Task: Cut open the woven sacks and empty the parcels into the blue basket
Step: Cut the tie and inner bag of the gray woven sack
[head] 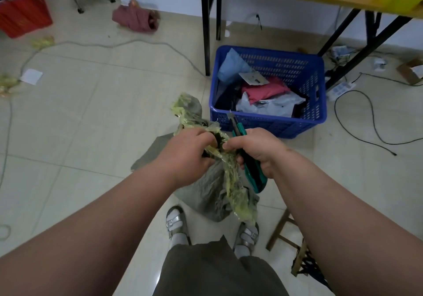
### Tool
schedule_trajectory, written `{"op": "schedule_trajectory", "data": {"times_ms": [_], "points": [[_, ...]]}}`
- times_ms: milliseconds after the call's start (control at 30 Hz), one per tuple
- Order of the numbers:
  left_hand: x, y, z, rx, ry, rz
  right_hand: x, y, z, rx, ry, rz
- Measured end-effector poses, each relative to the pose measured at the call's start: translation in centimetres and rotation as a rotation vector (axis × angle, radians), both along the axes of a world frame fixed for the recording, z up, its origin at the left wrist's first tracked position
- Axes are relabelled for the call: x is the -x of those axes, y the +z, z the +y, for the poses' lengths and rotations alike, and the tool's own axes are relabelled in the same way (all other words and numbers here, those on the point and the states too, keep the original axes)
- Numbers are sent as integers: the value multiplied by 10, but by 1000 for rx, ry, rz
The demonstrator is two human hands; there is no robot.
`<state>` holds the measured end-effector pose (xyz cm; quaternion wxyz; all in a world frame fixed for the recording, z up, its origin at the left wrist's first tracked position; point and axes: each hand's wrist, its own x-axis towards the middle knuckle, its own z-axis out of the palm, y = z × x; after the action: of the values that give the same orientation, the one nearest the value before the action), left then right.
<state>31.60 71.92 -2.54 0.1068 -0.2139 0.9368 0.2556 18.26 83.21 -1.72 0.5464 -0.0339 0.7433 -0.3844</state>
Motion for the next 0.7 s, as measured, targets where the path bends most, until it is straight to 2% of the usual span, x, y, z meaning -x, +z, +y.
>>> {"op": "schedule_trajectory", "data": {"times_ms": [67, 233, 433, 600, 700], "points": [[3, 0, 0, 61, -48, 19, 0, -1, 1, 8, -4, -10], [13, 6, -1, 53, -79, -25, 3, -5, 5, 20, -111, 15], [27, 6, 7, 86, -202, -212, 6, -3, 7, 31, -78, 79], [29, 7, 12, -117, 70, -290, 9, 7, 7, 57, -19, 120], [23, 0, 9, -217, 315, -249, 11, 14, 11, -20, 31, 239]]}}
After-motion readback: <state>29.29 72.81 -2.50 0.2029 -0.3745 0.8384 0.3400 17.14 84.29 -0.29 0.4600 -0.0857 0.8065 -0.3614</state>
